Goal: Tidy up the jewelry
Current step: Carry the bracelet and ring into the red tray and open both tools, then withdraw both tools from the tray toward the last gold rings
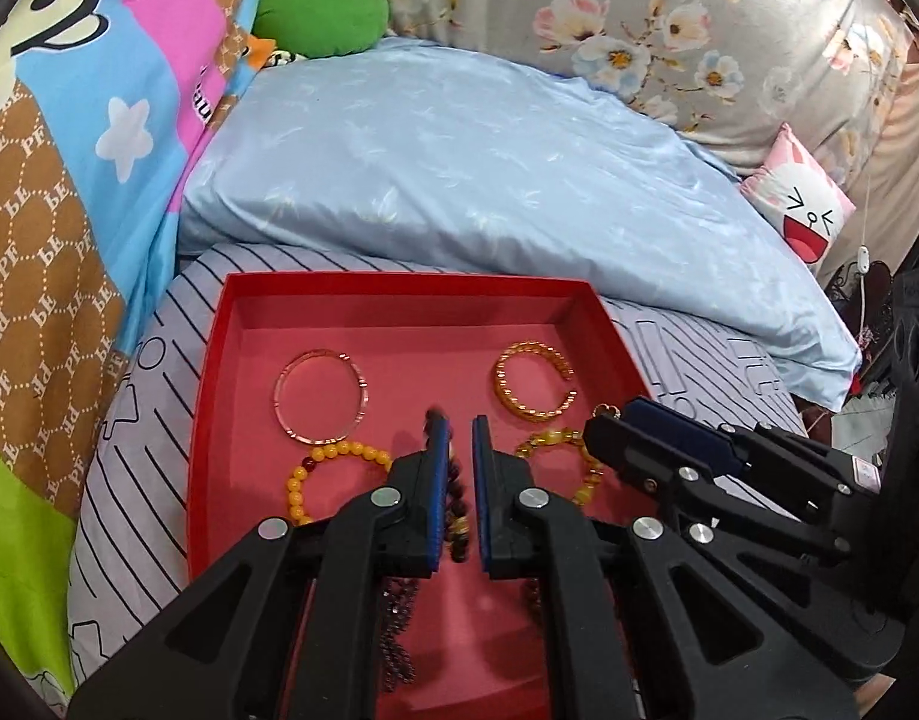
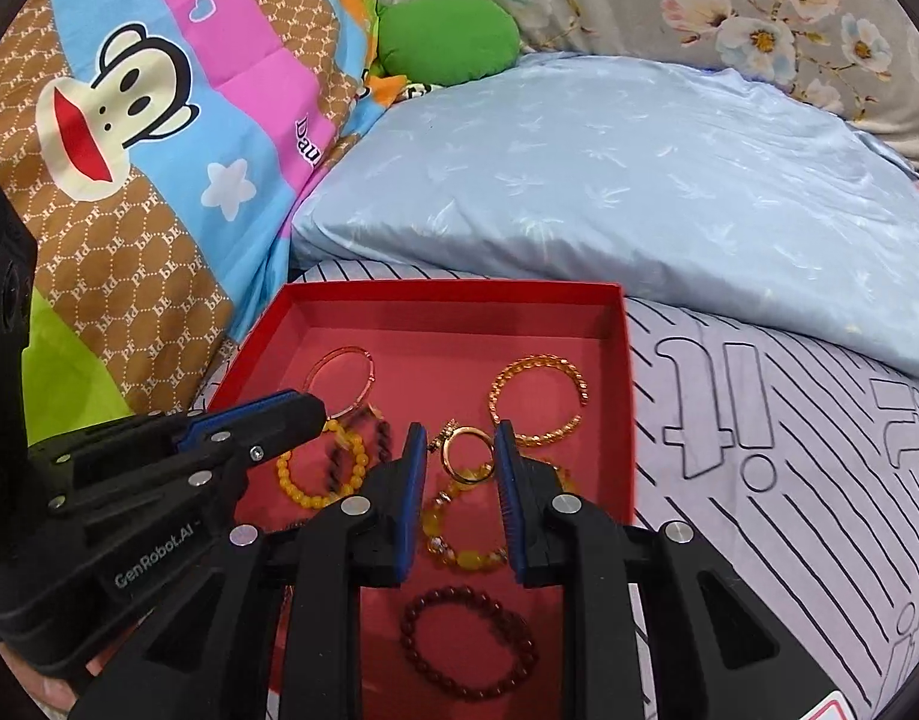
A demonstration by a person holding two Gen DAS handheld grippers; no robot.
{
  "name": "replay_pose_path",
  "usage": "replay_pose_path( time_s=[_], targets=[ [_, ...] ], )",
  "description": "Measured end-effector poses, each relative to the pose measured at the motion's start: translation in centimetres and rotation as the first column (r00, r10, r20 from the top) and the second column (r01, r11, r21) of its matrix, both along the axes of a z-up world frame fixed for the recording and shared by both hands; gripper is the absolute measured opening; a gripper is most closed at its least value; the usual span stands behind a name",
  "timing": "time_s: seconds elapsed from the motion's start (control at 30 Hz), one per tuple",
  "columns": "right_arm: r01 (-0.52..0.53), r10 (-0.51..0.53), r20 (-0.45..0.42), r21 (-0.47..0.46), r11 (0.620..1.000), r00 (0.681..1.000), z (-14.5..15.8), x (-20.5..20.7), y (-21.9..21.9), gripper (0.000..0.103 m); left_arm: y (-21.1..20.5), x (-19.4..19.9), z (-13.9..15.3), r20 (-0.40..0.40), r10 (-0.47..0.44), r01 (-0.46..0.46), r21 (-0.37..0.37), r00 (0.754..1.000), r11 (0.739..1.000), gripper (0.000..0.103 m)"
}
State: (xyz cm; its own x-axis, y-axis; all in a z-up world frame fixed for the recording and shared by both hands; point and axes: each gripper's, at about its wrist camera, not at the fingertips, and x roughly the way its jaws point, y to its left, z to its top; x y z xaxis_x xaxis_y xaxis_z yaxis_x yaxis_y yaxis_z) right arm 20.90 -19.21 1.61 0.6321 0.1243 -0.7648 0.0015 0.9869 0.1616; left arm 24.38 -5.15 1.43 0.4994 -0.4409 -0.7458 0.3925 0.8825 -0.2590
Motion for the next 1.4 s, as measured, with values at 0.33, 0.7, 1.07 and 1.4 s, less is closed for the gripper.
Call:
replay_pose_path(
  time_s=[0.33, 0.7, 1.07, 1.4],
  targets=[
    [0.010, -0.010, 0.010, 0.004, 1.000, 1.000, 0.1, 0.4, 0.2, 0.036, 2.1, 0.2, 0.3, 0.018, 0.076, -0.077, 0.006, 0.997, 0.997, 0.043],
    [0.036, -0.036, 0.026, -0.001, 0.999, 0.999, 0.7, -3.9, -0.6, 0.037, 3.6, -3.2, 1.6, 0.089, 0.138, -0.144, 0.061, 0.986, 0.988, 0.044],
    [0.035, -0.034, 0.035, -0.019, 0.999, 0.999, 1.3, -9.1, 0.3, 0.037, 4.4, -8.0, 2.3, 0.115, 0.147, -0.154, 0.063, 0.982, 0.986, 0.044],
    [0.034, -0.032, 0.031, -0.045, 0.998, 0.999, 0.7, -14.3, 1.1, 0.037, 5.2, -13.9, 1.0, 0.109, 0.134, -0.145, 0.102, 0.985, 0.984, 0.044]
  ],
)
